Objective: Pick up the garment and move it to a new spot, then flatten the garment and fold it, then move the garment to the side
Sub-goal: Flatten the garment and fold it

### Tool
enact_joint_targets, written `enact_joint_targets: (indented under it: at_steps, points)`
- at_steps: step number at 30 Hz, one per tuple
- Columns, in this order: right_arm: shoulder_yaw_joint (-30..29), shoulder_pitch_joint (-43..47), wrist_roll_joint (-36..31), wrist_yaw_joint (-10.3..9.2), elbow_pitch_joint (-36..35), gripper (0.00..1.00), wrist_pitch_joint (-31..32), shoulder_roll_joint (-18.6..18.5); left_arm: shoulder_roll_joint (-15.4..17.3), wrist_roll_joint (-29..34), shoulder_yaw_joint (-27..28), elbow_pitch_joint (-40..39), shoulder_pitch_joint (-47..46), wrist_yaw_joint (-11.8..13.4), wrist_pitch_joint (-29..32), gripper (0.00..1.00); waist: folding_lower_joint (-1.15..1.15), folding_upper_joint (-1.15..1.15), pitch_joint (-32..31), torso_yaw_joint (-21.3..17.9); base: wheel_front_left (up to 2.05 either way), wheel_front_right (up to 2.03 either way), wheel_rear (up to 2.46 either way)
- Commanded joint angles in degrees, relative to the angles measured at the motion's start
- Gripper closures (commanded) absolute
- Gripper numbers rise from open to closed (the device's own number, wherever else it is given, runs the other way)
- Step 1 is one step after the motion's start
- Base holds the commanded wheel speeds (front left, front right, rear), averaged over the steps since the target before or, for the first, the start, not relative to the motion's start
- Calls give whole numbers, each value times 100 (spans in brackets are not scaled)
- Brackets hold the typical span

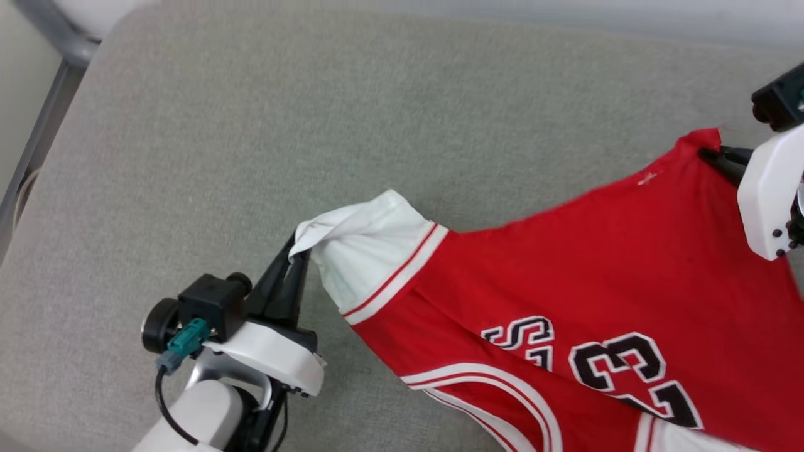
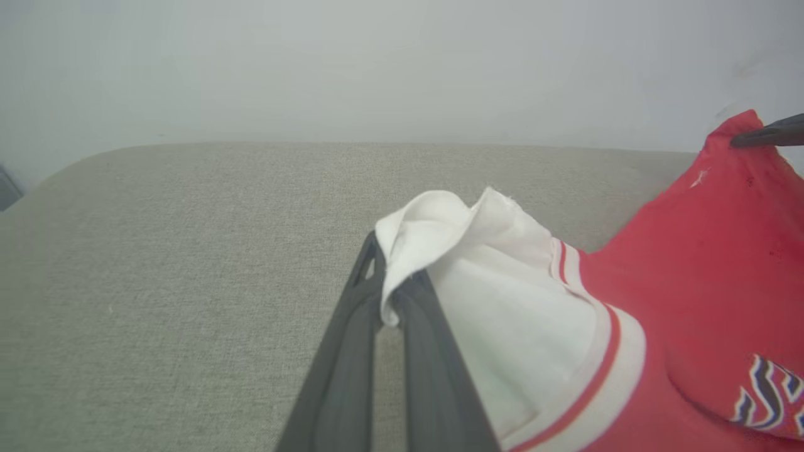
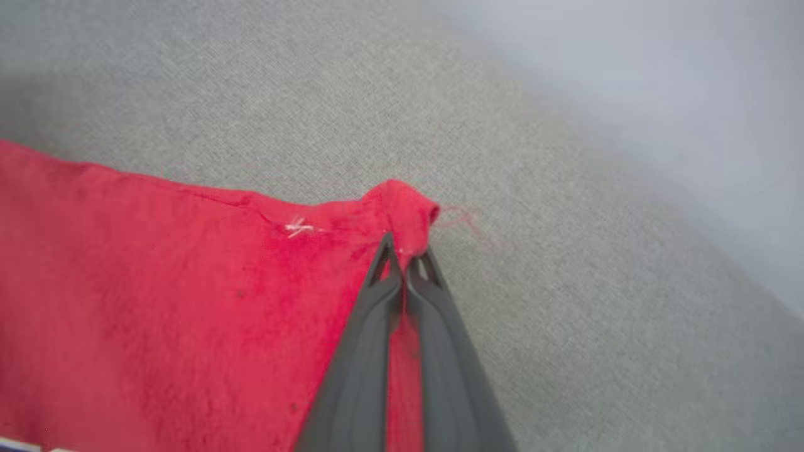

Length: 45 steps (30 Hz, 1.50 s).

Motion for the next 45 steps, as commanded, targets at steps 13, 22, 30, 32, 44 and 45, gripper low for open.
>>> enact_joint_targets:
  at_steps: [13, 22, 30, 32, 44, 45]
  points:
    - [-891, 621, 81, -6, -698, 100, -1305, -98, 871, 234, 317, -757, -729, -83, 643, 100, 0, 0, -1136, -665, 0, 0, 0]
    - [-1827, 424, -341, -6, -969, 100, -1368, 200, 1104, 300, 401, -834, -2231, -551, 1223, 100, 0, 0, -1067, -812, 0, 0, 0]
    - [-2408, -498, -919, -6, -771, 100, -1162, 519, 745, 388, 305, -96, -4031, -973, 1530, 100, 0, 0, -522, -914, 0, 0, 0]
    - [-2511, -863, -1062, -6, -618, 100, -1110, 603, 638, 443, 288, 160, -4534, -1068, 1570, 100, 0, 0, -323, -939, 0, 0, 0]
    - [-2541, -3524, -1920, -6, 651, 100, -1304, 1080, 73, 968, 183, 2147, -7822, -1517, 1461, 100, 0, 0, 874, -1129, 0, 0, 0]
    - [-2512, -3735, -1961, -6, 758, 100, -1356, 1106, 24, 1025, 147, 2293, -8070, -1550, 1421, 100, 0, 0, 946, -1141, 0, 0, 0]
